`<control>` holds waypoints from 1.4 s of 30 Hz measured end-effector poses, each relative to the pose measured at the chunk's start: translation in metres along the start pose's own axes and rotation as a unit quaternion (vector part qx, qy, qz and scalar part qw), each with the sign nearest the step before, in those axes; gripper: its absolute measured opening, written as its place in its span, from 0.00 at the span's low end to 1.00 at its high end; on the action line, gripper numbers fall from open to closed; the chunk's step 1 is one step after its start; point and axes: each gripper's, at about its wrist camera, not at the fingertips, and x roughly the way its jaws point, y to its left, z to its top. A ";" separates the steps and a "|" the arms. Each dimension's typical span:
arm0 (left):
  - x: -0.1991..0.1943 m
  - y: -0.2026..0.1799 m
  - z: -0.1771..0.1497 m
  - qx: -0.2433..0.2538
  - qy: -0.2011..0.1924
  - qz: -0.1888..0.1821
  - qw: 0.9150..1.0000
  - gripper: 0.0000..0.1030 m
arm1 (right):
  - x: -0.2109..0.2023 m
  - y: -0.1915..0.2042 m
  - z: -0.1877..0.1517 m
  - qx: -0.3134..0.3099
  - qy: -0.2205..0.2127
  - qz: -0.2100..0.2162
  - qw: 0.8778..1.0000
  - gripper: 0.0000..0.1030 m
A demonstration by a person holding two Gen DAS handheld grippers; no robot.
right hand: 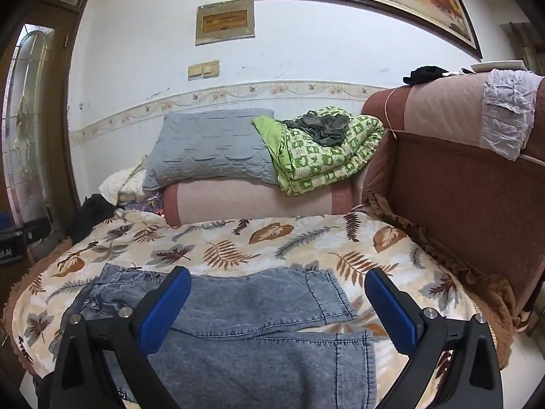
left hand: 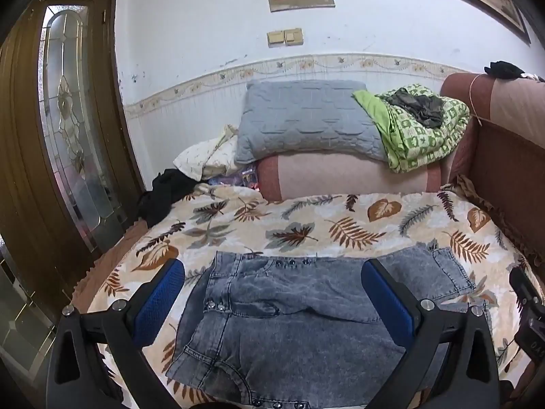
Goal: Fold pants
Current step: 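Move both tools over the grey denim jeans lying flat on the bed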
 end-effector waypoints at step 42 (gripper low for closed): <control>0.035 -0.005 -0.034 0.008 0.078 -0.029 0.996 1.00 | 0.020 0.021 -0.001 -0.044 0.064 -0.032 0.996 1.00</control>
